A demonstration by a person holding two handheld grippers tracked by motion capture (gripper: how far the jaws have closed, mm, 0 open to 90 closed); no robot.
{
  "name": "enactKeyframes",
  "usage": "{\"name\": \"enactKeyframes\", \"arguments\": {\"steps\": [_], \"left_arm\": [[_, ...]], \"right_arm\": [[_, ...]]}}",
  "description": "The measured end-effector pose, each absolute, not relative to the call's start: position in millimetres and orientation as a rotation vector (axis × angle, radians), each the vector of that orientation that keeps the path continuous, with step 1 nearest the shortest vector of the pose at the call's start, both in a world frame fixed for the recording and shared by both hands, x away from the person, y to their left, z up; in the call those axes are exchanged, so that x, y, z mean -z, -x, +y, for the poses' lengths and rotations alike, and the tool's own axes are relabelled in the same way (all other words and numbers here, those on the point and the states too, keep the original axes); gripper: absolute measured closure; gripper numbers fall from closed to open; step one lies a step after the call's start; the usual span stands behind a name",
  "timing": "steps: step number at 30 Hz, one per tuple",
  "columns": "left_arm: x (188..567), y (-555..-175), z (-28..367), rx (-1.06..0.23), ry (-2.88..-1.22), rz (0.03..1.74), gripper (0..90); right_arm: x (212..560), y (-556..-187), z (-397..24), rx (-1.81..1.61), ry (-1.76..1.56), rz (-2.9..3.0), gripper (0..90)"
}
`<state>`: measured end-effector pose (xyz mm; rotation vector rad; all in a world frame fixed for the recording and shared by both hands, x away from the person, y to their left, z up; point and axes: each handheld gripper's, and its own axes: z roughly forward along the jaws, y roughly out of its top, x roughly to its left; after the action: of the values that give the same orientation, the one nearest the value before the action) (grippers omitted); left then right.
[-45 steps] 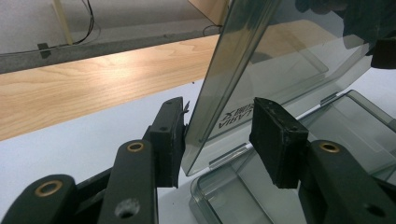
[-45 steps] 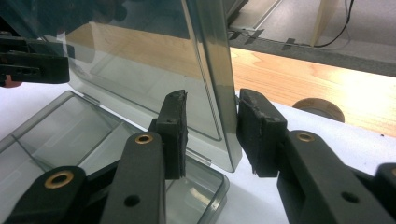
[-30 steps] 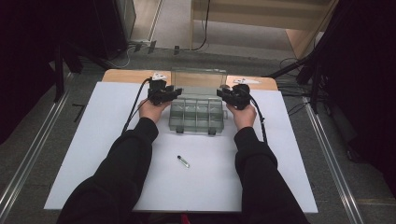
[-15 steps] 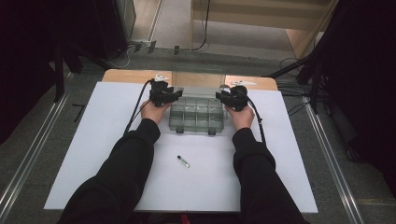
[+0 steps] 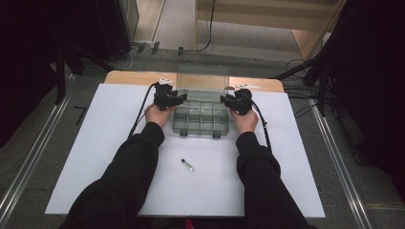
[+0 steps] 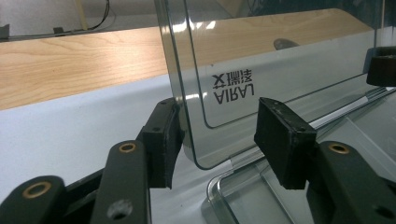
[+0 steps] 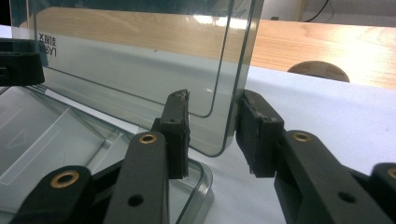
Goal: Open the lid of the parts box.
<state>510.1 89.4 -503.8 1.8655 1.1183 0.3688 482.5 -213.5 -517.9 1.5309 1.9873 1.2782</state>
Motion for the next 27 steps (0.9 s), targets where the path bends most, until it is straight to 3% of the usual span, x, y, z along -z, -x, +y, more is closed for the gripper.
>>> {"name": "enactKeyframes", "arguments": {"steps": [27], "left_arm": [[510.8,-514.4,91.3,-0.332,-1.825,1.132,35.2]], "right_arm": [[521.0,-485.3,-213.2,-1.285,-1.58,1.962,58.3]]}}
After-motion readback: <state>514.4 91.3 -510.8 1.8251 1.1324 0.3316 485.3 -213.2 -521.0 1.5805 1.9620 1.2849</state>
